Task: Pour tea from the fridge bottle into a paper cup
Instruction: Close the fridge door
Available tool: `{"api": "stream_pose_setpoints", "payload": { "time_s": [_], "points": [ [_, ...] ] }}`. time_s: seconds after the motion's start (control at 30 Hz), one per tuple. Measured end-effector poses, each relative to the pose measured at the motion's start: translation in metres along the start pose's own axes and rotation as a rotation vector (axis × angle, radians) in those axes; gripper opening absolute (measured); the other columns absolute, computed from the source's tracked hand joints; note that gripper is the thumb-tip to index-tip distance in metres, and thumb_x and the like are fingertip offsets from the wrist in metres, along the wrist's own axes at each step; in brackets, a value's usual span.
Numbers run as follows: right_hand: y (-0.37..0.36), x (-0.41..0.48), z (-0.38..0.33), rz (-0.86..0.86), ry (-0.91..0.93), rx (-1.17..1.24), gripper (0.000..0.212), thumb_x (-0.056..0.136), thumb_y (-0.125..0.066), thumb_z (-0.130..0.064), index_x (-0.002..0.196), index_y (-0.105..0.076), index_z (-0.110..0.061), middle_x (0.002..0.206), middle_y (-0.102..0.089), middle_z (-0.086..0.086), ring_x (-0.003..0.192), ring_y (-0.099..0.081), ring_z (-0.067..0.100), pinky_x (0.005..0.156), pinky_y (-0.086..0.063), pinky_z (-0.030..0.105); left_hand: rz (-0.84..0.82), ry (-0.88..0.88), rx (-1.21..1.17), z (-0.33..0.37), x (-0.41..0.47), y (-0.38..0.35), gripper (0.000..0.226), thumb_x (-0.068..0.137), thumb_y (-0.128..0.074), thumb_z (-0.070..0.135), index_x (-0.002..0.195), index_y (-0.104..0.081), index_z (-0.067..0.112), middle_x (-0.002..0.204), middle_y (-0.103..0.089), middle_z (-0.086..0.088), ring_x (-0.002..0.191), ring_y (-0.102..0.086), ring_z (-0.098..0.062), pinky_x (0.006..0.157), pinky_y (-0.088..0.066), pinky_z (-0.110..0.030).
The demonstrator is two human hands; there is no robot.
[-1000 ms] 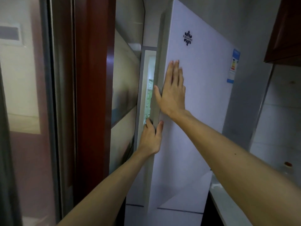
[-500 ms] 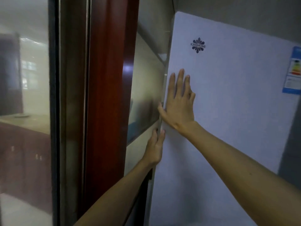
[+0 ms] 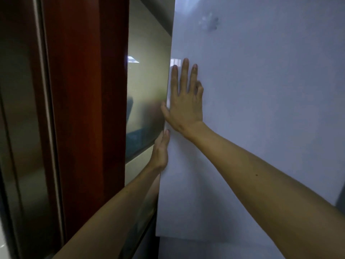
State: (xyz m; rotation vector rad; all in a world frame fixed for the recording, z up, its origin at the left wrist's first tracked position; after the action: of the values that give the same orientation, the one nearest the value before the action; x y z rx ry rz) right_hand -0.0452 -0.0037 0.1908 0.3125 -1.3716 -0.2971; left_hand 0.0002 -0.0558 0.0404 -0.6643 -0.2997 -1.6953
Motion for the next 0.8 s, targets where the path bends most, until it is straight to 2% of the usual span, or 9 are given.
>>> {"api": "stream_pose_setpoints", "payload": {
  "time_s": [0.1,0.27,0.43,0.53,0.63,0.8],
  "points": [
    [-0.014,0.006,0.001,0.011,-0.001,-0.014,0.095,0.089,-0.047,-0.06,0.156,-0.006,-0.008,0.162,0.0,0.021,0.149,0.0,0.043,0.118,-0.013,0.05,0.006,-0.006,0.0,-0.01,0.014,0.003,0.035,0.106,-0.024,0.026,0.129,-0.051,0.022,0.121,-0.063,0.009,0.112,-0.061,-0.001,0.088,-0.047,-0.012],
    [-0.04,0.014,0.005,0.024,-0.015,-0.043,0.092,0.089,-0.048,-0.056,0.156,-0.007,-0.008,0.162,-0.001,0.021,0.149,0.0,0.043,0.118,-0.008,0.051,0.039,-0.002,-0.017,-0.031,0.036,0.007,0.05,0.099,-0.033,0.042,0.137,-0.049,0.014,0.127,-0.062,0.0,0.116,-0.06,-0.005,0.094,-0.048,-0.018],
    [-0.067,0.025,0.01,0.035,-0.038,-0.084,0.09,0.088,-0.05,-0.05,0.156,-0.009,-0.007,0.162,-0.003,0.022,0.148,-0.003,0.043,0.118,-0.011,0.051,0.092,0.037,-0.036,-0.053,0.061,0.015,0.051,0.102,-0.032,0.042,0.143,-0.044,0.014,0.134,-0.058,0.0,0.122,-0.056,-0.009,0.102,-0.043,-0.024],
    [-0.082,0.031,0.014,0.03,-0.047,-0.095,0.088,0.089,-0.05,-0.048,0.156,-0.009,-0.007,0.162,-0.003,0.022,0.148,-0.003,0.043,0.118,-0.01,0.052,0.082,0.111,-0.055,-0.068,0.074,0.015,0.061,0.096,-0.034,0.052,0.14,-0.049,0.013,0.131,-0.06,-0.004,0.122,-0.056,-0.015,0.104,-0.044,-0.031],
    [-0.096,0.035,0.018,0.021,-0.054,-0.127,0.088,0.09,-0.049,-0.048,0.156,-0.007,-0.007,0.162,-0.002,0.022,0.148,-0.003,0.044,0.118,-0.011,0.052,0.091,0.175,-0.09,-0.082,0.086,0.015,0.054,0.096,-0.038,0.056,0.125,-0.058,0.015,0.122,-0.064,-0.007,0.114,-0.06,-0.02,0.102,-0.046,-0.038],
    [-0.109,0.039,0.022,0.031,-0.046,-0.156,0.088,0.09,-0.05,-0.048,0.156,-0.007,-0.006,0.161,-0.004,0.023,0.148,-0.004,0.044,0.118,-0.014,0.051,0.17,0.242,-0.08,-0.102,0.099,0.022,0.086,0.072,-0.049,0.076,0.127,-0.052,0.011,0.123,-0.06,-0.01,0.113,-0.058,-0.023,0.101,-0.046,-0.044]
  ]
}}
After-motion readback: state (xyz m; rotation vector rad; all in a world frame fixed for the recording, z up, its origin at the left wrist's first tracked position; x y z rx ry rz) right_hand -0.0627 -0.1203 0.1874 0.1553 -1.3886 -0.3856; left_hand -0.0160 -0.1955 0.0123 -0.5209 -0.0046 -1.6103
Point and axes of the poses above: each hand's wrist, its own x-axis towards the middle knuckle, its own y-axis out of the back of the hand, z = x × y, the point moved 9 cm from there along x, towards the middle knuckle
